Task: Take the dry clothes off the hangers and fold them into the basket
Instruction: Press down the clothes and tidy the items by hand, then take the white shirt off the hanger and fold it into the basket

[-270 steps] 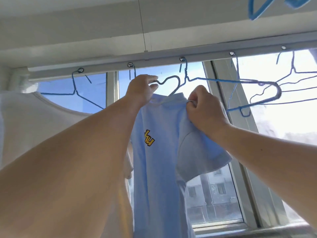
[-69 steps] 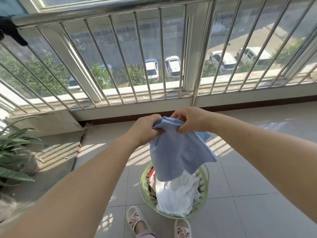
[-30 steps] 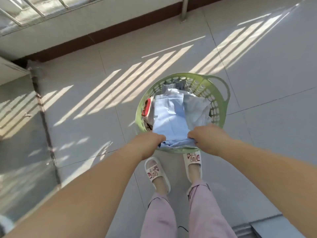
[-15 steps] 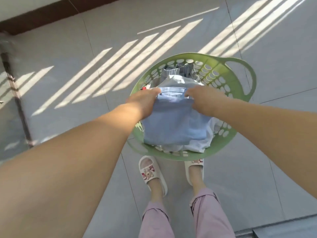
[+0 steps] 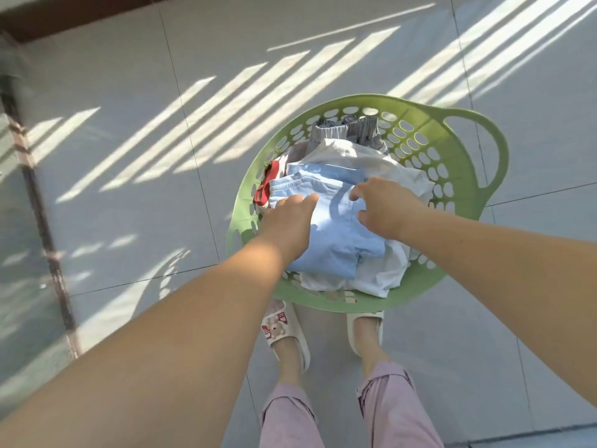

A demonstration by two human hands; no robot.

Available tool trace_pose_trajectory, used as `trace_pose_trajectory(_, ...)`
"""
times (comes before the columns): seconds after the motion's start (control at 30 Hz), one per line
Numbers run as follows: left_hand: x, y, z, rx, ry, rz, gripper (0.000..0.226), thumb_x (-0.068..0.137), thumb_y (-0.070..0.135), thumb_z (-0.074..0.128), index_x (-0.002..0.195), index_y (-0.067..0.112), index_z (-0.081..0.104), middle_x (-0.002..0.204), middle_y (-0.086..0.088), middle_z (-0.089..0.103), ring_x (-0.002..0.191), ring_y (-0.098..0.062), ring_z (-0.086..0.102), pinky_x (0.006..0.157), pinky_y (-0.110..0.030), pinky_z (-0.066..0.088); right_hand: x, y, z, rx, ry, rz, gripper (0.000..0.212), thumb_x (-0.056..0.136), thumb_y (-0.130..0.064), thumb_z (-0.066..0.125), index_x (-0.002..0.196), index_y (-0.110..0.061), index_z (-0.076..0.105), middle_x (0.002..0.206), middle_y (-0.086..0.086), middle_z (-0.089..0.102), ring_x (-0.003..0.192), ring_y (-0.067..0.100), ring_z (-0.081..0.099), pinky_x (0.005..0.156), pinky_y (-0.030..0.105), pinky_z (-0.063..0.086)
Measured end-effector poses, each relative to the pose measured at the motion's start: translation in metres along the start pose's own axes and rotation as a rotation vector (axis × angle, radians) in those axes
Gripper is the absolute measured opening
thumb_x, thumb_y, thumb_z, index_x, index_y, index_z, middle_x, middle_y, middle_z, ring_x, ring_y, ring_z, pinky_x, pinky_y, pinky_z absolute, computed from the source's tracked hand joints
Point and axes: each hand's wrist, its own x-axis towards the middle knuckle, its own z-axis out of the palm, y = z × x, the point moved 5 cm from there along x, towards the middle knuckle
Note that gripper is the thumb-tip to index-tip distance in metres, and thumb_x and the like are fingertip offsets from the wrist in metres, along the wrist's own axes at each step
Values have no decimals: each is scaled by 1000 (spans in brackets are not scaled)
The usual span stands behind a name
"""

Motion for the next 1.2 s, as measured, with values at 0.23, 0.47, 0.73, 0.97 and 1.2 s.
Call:
trace_pose_trajectory(0.23, -41, 14, -57, -297, -9, -126, 54, 92, 14, 48, 142, 23, 30, 132, -10, 49, 116, -30, 50, 94, -36, 44, -40, -41, -54, 70, 83, -97, 30, 94, -19, 46, 123, -18, 54, 128, 6, 50, 114, 26, 51, 92, 35, 44)
trace_pose_trajectory(0.47, -125, 37, -156, -480, 241, -38, 34, 89, 8, 49, 120, 19, 57, 108, -11, 63, 101, -31, 57, 87, -37, 47, -119, -108, -146, 98, 231, -235, 25, 93, -14, 46, 114, -13, 59, 116, 9, 58, 107, 27, 53, 82, 30, 40)
trace_pose_trajectory(0.73, -240, 48, -266, -552, 476, -56, 15, 90, 18, 54, 97, 14, 66, 96, -4, 66, 90, -19, 58, 74, -25, 41, -224, -177, -245, 142, 371, -421, 22, 91, -17, 48, 106, -18, 65, 103, 4, 67, 97, 24, 58, 80, 32, 45)
trace_pose_trajectory(0.97, -348, 65, -361, -488, 739, -40, 13, 91, 20, 53, 92, 13, 65, 91, -5, 66, 90, -22, 58, 78, -30, 41, -318, -236, -334, 96, 493, -628, 19, 94, -22, 48, 107, -16, 61, 101, 5, 67, 93, 25, 60, 80, 36, 49)
trace_pose_trajectory(1.2, -456, 82, -437, -465, 1117, 118, 13, 91, 22, 58, 97, 17, 69, 80, 5, 65, 79, -12, 63, 71, -15, 45, -410, -291, -411, 62, 710, -860, 17, 93, -13, 51, 105, -12, 62, 95, 7, 69, 83, 22, 63, 76, 35, 52)
